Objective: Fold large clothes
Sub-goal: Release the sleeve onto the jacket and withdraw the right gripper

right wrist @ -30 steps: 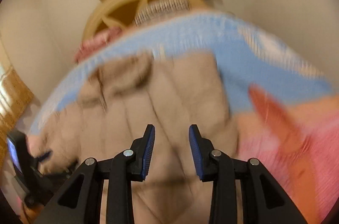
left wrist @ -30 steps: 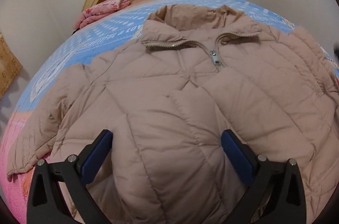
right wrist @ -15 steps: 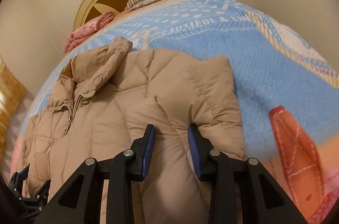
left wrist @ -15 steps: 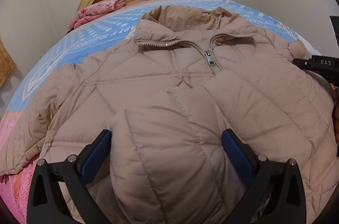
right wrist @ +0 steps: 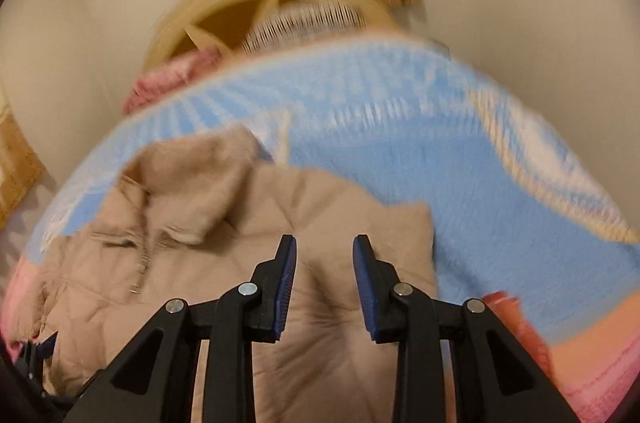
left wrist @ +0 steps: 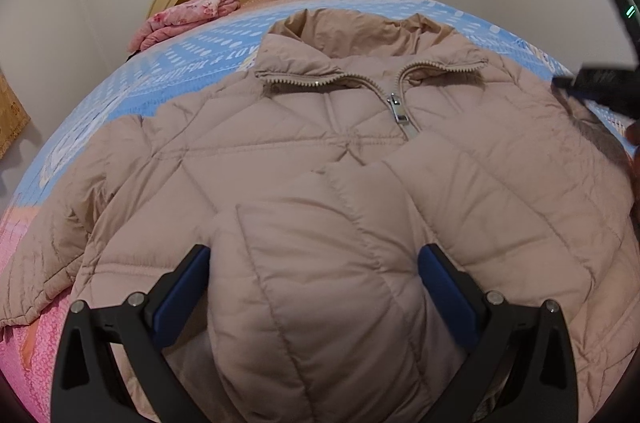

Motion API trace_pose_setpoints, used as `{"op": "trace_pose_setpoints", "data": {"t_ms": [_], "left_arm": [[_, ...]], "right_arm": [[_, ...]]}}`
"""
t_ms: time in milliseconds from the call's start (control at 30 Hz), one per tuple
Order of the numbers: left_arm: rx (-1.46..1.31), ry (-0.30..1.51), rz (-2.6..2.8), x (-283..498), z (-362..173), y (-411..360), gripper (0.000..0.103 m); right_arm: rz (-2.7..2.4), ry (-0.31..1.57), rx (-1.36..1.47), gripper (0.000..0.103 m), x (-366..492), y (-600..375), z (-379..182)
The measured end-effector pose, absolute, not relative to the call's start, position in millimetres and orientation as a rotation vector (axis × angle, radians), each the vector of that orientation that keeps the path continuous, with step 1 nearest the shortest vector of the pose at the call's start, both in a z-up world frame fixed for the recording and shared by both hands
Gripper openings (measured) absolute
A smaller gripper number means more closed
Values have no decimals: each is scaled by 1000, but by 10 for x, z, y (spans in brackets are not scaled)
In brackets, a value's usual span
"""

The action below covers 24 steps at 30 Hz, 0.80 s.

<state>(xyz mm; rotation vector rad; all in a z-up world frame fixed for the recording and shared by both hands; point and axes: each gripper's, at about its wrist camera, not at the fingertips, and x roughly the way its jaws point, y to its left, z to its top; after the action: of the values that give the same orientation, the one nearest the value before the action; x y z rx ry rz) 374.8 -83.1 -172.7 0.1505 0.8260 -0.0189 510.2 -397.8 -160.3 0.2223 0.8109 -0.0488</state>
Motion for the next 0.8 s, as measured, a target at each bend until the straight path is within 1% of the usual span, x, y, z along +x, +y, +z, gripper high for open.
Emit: {"op": "trace_pose_setpoints", "data": {"t_ms": [33,67,100,200,267,433,500,533,567,667,800], "left_arm": [[148,826,-21,3748,-1727,-829,103],[146,827,-21,3752,-1727,-825,103],[143,828,-22,3754,-1729,-825,103],[143,831,-22,3764,-1736,-828,103],[136,835,-25,3770,-1739,-817,103],[126,840,-28,3778,-1744,-807,103],[123,843,-30,3780,-1746,-805,103],[120,844,-31,3782,-1747,-802,103],[116,845,-32,3785,-1748,-802,103],[107,847,-36,3789,-1750,-788,103],[96,851,-40,3793,-1753,-775,103]], "right_arm": [[-53,837,234,30,5139,-4009,-1695],[-31,864,307,30,5173,-4090,-1819],[-10,850,372,30,5165,-4180,-1867],[6,866,383,29,5178,-4212,-1868],[-28,883,327,29,5160,-4139,-1781],[20,867,309,31,4762,-3858,-1240],[72,876,268,37,4583,-3607,-1067],[85,875,238,44,4456,-3458,-1013],[86,867,224,48,4371,-3383,-1001],[104,865,194,49,4093,-3092,-1111],[99,905,138,49,4002,-2855,-1551]]}}
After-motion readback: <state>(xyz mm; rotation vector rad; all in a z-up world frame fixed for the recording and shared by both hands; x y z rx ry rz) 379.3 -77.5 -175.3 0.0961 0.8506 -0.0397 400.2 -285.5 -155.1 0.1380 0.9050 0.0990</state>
